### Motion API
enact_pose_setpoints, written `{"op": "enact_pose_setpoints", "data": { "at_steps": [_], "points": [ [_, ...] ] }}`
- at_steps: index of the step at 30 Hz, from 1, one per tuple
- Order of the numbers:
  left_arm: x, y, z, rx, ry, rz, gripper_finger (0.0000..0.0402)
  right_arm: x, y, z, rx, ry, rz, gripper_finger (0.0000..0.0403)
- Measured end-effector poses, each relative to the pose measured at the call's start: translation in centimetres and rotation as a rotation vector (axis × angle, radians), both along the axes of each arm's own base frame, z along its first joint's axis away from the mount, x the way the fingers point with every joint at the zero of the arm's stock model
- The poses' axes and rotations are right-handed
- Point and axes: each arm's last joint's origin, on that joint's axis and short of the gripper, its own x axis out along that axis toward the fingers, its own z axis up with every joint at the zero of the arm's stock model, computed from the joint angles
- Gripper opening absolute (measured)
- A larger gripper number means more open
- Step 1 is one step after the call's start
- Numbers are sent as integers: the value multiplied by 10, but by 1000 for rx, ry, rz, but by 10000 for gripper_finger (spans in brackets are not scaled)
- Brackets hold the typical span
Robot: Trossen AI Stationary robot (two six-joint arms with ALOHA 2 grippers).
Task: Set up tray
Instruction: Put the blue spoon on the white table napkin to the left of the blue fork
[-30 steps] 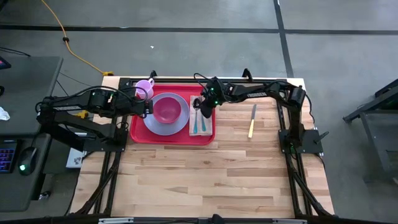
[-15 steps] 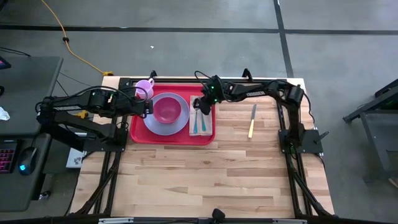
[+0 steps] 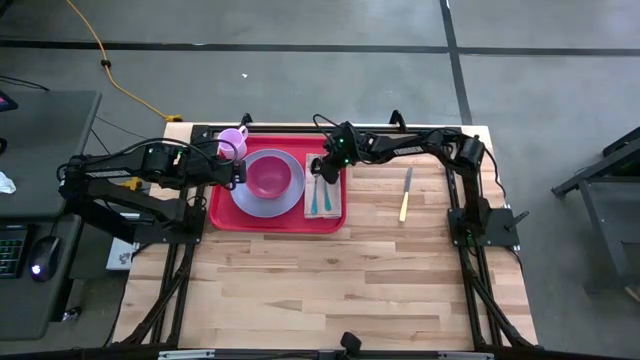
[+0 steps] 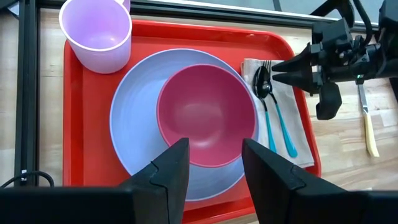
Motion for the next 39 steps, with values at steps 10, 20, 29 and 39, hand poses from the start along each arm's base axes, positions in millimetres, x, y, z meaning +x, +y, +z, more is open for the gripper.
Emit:
{"op": "enact_pose_setpoints", "data": {
  "at_steps": [10, 20, 29, 39],
  "points": [
    [0, 0, 0, -1, -3, 4, 179, 2, 0, 2, -15, -25, 22, 82],
    [0, 0, 0, -1, -3, 5, 179, 6, -4, -7, 12, -21, 41, 82],
    [0, 0, 0, -1, -3, 5, 179, 12, -7, 4, -4, -43, 55, 82],
    [0, 0, 0, 0, -3, 5, 179, 8, -7, -1, 0, 18, 57, 82]
  ]
}}
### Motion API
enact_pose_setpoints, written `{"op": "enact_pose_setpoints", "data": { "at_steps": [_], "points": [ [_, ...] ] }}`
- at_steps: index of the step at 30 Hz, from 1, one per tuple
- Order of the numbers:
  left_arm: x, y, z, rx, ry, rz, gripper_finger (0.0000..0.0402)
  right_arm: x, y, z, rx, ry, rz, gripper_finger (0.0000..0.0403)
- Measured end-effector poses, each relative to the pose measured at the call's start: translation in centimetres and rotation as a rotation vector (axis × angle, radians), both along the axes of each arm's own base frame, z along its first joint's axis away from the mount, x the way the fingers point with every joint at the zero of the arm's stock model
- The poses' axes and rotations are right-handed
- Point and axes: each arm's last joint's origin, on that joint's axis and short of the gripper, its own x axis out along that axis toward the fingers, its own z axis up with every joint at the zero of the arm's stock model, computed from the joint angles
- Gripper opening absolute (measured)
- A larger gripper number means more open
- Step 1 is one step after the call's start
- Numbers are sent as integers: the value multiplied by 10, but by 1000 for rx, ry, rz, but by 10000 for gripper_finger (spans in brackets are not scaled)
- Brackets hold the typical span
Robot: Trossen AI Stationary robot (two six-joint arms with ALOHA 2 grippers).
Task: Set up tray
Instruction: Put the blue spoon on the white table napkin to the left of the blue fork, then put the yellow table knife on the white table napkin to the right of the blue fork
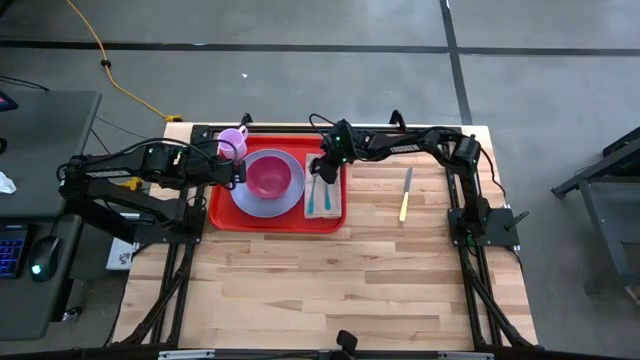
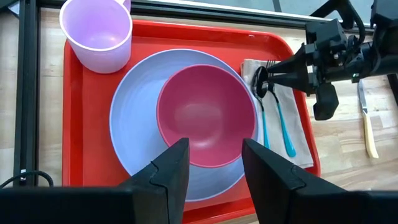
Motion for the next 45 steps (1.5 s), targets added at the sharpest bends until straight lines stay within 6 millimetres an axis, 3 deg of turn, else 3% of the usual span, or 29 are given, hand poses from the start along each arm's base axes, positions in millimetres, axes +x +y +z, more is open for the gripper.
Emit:
{"op": "enact_pose_setpoints", "data": {
  "at_steps": [30, 36, 45],
  "points": [
    [0, 0, 0, 8, 1, 4, 179, 3, 0, -1, 18, -5, 18, 82],
    [0, 0, 0, 8, 1, 4, 179, 11, -4, 23, 3, 83, 57, 82],
    [0, 0, 0, 8, -2, 4, 179, 13, -9, 75, -51, 307, 44, 82]
  ]
}}
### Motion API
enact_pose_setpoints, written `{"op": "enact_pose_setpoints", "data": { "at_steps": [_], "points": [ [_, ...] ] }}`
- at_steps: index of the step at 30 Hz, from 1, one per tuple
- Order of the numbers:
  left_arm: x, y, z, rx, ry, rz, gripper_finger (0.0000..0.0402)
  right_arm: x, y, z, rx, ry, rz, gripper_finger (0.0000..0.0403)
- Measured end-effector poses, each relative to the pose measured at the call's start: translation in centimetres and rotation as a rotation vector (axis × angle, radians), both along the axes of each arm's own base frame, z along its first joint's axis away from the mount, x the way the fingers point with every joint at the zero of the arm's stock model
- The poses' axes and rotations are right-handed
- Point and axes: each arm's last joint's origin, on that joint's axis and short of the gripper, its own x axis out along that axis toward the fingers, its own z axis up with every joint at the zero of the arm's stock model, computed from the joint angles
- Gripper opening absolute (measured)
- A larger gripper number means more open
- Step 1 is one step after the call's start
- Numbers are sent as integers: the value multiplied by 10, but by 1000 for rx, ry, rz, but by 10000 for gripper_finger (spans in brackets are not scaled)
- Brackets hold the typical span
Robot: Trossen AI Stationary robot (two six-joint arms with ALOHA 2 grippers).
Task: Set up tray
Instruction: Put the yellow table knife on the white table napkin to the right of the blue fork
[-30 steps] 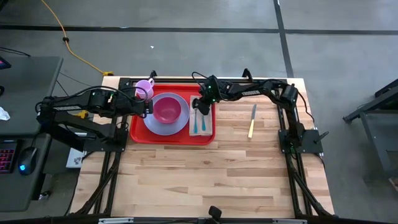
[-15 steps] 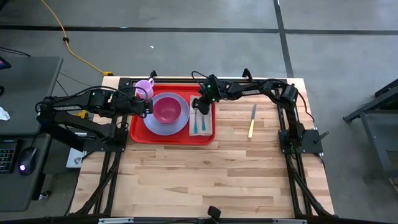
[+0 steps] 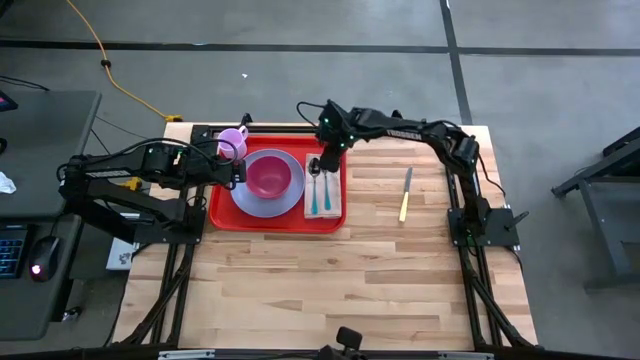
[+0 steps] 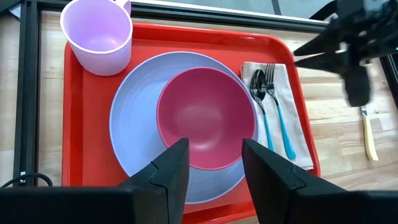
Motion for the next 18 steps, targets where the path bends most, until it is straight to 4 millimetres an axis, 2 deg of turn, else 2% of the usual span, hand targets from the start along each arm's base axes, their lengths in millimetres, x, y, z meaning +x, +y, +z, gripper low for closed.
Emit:
{"op": "enact_pose_setpoints", "data": {
  "at_steps": [4, 10, 13, 18],
  "points": [
    [0, 0, 0, 0, 0, 0, 179, -5, 3, 27, 40, 93, -17, 82],
    [0, 0, 0, 0, 0, 0, 179, -20, 7, 57, 46, 257, -153, 82],
    [0, 0, 0, 11, 1, 5, 179, -28, 10, 63, 67, 337, -237, 82],
    [0, 1, 0, 36, 23, -17, 179, -42, 16, 61, 113, 478, -319, 82]
  ]
}}
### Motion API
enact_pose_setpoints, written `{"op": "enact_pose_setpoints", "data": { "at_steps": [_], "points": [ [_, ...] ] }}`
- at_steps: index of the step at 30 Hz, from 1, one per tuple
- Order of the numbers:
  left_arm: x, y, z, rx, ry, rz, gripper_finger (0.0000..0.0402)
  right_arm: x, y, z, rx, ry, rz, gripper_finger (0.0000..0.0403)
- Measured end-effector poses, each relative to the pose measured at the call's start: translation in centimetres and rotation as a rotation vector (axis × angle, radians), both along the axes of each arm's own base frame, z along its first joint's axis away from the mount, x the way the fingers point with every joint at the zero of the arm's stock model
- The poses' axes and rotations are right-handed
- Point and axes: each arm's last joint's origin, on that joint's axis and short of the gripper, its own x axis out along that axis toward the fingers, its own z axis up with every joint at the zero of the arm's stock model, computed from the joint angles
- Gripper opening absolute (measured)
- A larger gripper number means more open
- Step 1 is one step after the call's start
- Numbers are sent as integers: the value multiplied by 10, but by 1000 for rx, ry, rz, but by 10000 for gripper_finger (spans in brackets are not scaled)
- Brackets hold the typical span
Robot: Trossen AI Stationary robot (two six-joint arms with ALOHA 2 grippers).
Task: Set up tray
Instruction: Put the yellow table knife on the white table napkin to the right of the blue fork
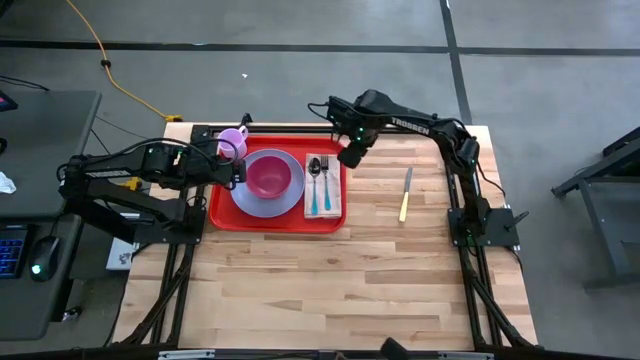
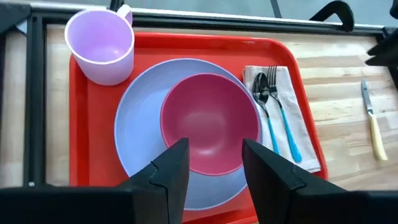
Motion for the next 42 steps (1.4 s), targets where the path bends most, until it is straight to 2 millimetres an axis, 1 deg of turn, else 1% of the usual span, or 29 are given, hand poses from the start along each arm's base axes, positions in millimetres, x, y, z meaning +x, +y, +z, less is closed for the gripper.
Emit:
{"op": "enact_pose_setpoints", "data": {
  "at_steps": [3, 6, 10, 13, 15, 21, 26, 31, 34, 39, 42],
  "points": [
    [-1, 1, 0, 32, 26, -16, 179, -6, 3, -4, 20, 67, -30, 82],
    [-8, 1, 1, 60, 52, -12, 179, -10, 4, -6, -2, 104, -34, 82],
    [-22, 2, 3, 82, 27, 0, 179, -18, 5, 2, -33, 100, -66, 82],
    [-36, 2, -4, 86, -19, -5, 179, -26, 4, 12, -47, 67, -102, 82],
    [-42, 2, -11, 92, -66, -18, 179, -33, 5, 20, -58, 43, -132, 82],
    [-53, 1, -33, 140, -200, -114, 179, -64, 9, 38, -85, -19, -249, 82],
    [-58, 0, -48, 184, -280, -208, 179, -97, 21, 43, -111, -91, -343, 82],
    [-57, -2, -60, 228, -365, -315, 179, -129, 40, 37, -68, -205, -464, 82],
    [-53, -3, -67, 245, -407, -407, 179, -143, 52, 28, -9, -281, -514, 82],
    [-46, -6, -76, 266, -464, -542, 179, -154, 63, 6, 91, -407, -579, 82],
    [-44, -7, -80, 266, -461, -553, 179, -158, 67, -9, 133, -387, -628, 82]
  ]
}}
